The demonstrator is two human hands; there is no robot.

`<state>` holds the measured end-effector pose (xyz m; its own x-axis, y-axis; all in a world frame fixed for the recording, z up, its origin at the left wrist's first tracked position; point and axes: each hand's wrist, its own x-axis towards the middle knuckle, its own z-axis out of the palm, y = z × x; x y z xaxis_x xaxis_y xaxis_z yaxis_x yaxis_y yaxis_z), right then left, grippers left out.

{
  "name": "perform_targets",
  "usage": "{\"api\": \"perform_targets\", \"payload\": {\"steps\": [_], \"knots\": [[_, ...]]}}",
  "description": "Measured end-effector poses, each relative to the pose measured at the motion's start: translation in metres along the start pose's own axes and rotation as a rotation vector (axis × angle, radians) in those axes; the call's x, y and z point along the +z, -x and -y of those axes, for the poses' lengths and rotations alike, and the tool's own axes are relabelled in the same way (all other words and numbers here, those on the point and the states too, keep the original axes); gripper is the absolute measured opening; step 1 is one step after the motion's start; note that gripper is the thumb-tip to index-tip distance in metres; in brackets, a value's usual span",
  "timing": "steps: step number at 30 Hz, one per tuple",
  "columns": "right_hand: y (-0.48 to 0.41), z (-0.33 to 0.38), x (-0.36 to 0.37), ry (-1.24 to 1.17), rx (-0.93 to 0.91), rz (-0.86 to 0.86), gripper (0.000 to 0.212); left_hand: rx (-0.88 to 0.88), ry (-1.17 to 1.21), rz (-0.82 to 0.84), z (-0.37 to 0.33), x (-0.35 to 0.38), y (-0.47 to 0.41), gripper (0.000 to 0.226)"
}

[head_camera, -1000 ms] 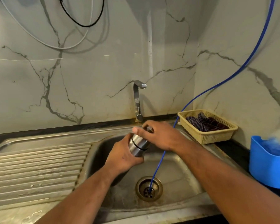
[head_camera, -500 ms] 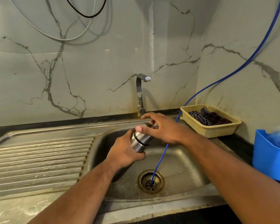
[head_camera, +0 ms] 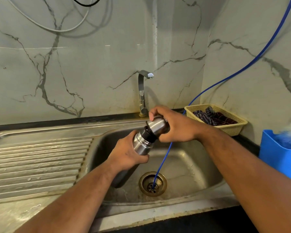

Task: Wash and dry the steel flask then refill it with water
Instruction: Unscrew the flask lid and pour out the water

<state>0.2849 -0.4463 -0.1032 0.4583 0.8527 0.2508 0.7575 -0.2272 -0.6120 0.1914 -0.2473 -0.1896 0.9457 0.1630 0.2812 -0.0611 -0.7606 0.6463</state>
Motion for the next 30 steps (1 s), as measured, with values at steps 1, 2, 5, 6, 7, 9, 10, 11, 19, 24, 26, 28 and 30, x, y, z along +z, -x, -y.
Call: {"api": "perform_targets", "payload": {"steps": [1,2,5,6,7,9,10,11,19,24,26,28,30], "knots": [[-0.001,0.001,-0.002,-0.027,-0.009,-0.041,0.067,-0.017,0.003,-0.011,0.001,-0.001,-0.001,0.078],[-0.001,0.000,-0.003,-0.054,-0.017,-0.080,0.072,-0.035,0.008,-0.025,0.003,-0.001,-0.001,0.079],[-0.001,-0.005,-0.002,-0.051,0.003,-0.179,0.081,-0.076,0.025,-0.059,0.004,-0.002,-0.003,0.078],[-0.001,-0.008,-0.001,-0.065,0.028,-0.204,0.076,-0.086,0.031,-0.069,0.005,-0.002,-0.003,0.076],[-0.002,-0.012,0.001,-0.101,0.060,-0.227,0.068,-0.095,0.039,-0.078,0.005,-0.003,-0.003,0.074],[-0.003,-0.019,0.007,-0.170,0.141,-0.259,0.051,-0.117,0.058,-0.092,0.007,-0.004,-0.004,0.070],[-0.003,-0.026,0.010,-0.166,0.197,-0.261,0.044,-0.127,0.065,-0.097,0.009,-0.005,-0.004,0.068],[-0.004,-0.032,0.015,-0.132,0.259,-0.248,0.040,-0.135,0.069,-0.103,0.009,-0.005,-0.004,0.066],[0.001,-0.075,0.043,0.355,0.604,0.326,0.025,-0.152,0.076,-0.142,0.011,-0.008,-0.002,0.066],[-0.003,-0.095,0.061,0.563,0.676,0.477,0.022,-0.162,0.087,-0.148,0.013,-0.010,-0.002,0.066],[-0.005,-0.103,0.066,0.617,0.695,0.483,0.026,-0.159,0.087,-0.144,0.013,-0.009,-0.002,0.067],[-0.007,-0.108,0.071,0.658,0.695,0.497,0.026,-0.154,0.086,-0.142,0.013,-0.008,-0.002,0.067],[-0.007,-0.115,0.075,0.656,0.695,0.502,0.029,-0.152,0.086,-0.139,0.013,-0.008,-0.002,0.067]]}}
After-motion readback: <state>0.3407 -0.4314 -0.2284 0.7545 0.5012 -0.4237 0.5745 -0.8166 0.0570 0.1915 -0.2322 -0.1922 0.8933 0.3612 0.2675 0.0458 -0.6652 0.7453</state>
